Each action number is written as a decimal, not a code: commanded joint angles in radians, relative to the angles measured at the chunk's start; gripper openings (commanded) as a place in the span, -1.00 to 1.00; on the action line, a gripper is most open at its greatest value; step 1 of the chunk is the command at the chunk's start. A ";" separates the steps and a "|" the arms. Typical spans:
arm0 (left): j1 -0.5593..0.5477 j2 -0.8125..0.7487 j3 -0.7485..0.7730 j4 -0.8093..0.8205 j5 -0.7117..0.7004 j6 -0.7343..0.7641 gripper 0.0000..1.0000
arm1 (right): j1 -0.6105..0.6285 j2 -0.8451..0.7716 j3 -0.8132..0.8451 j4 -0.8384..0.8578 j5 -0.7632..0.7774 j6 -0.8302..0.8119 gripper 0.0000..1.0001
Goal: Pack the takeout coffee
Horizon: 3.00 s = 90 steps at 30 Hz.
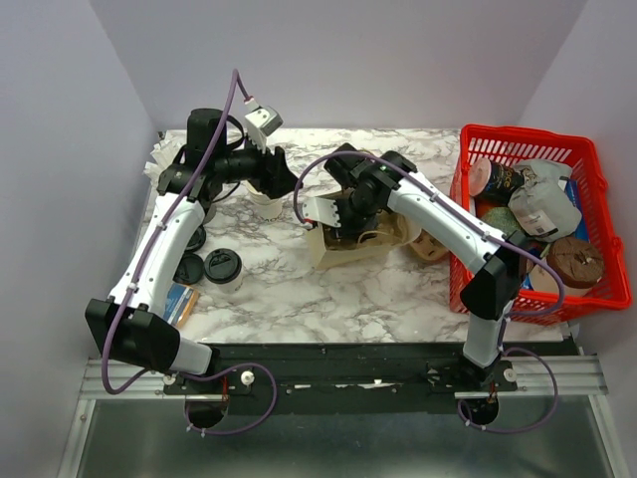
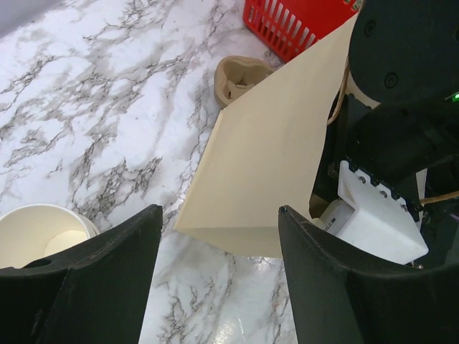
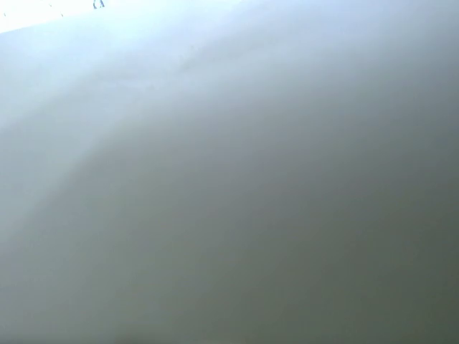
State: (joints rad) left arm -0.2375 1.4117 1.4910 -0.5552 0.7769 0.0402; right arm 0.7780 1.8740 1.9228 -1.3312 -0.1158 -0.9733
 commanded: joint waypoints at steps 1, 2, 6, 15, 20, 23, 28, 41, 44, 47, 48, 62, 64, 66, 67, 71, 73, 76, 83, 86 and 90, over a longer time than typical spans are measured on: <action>0.007 -0.007 0.025 0.015 -0.022 -0.036 0.48 | 0.006 0.025 -0.038 0.000 0.044 -0.016 -0.68; 0.009 -0.003 0.025 0.020 -0.022 -0.036 0.47 | 0.006 0.027 -0.039 0.003 0.045 -0.018 -0.65; 0.021 0.001 0.029 0.037 -0.021 -0.061 0.48 | 0.006 0.028 -0.051 0.043 0.057 -0.015 -0.61; 0.023 -0.002 0.028 0.028 -0.016 -0.062 0.48 | 0.004 0.039 -0.071 0.090 0.091 -0.028 -0.23; 0.030 -0.003 0.031 0.032 -0.010 -0.066 0.49 | 0.003 0.037 -0.053 0.056 0.081 -0.034 0.01; 0.038 -0.005 0.032 0.040 -0.001 -0.072 0.49 | 0.003 0.031 -0.028 0.041 0.076 -0.027 0.15; 0.046 -0.008 0.025 0.049 0.009 -0.079 0.49 | 0.003 0.016 -0.018 0.033 0.087 -0.012 0.22; 0.056 0.015 0.048 0.067 0.067 -0.074 0.52 | 0.003 -0.047 0.208 0.024 0.102 0.065 0.30; 0.056 0.023 0.061 0.069 0.134 -0.050 0.54 | 0.003 -0.090 0.222 0.067 0.087 0.090 0.33; 0.055 0.029 0.077 0.054 0.194 -0.007 0.54 | 0.001 -0.163 0.194 0.160 0.081 0.136 0.33; 0.056 0.030 0.081 0.043 0.214 0.006 0.55 | 0.000 -0.186 0.182 0.190 0.074 0.149 0.34; -0.125 0.309 0.374 -0.112 0.114 0.165 0.56 | -0.158 -0.427 -0.030 0.333 -0.250 0.369 0.37; -0.131 0.340 0.396 -0.120 0.101 0.155 0.56 | -0.160 -0.444 -0.095 0.304 -0.271 0.352 0.39; -0.134 0.371 0.410 -0.121 0.096 0.159 0.56 | -0.160 -0.457 -0.145 0.297 -0.289 0.332 0.40; -0.135 0.381 0.414 -0.124 0.088 0.167 0.56 | -0.160 -0.460 -0.163 0.297 -0.288 0.329 0.40; -0.144 0.440 0.445 -0.129 0.039 0.204 0.44 | -0.160 -0.478 -0.215 0.303 -0.285 0.314 0.40; -0.148 0.458 0.453 -0.132 0.038 0.227 0.32 | -0.160 -0.480 -0.216 0.306 -0.282 0.315 0.40; -0.155 0.489 0.483 -0.161 0.045 0.268 -0.02 | -0.160 -0.490 -0.225 0.313 -0.269 0.323 0.40; -0.177 0.494 0.544 -0.244 0.107 0.352 -1.00 | -0.180 -0.555 -0.275 0.498 -0.060 0.468 0.41; -0.178 0.474 0.580 -0.305 0.099 0.429 -1.00 | -0.259 -0.621 -0.310 0.659 -0.005 0.585 0.45; -0.180 0.362 0.522 -0.348 0.134 0.586 -1.00 | -0.330 -0.699 -0.380 0.842 0.040 0.677 0.46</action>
State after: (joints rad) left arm -0.4107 1.8977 2.0338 -0.8211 0.8497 0.4252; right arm 0.5053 1.2572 1.5906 -0.7395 -0.1886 -0.4480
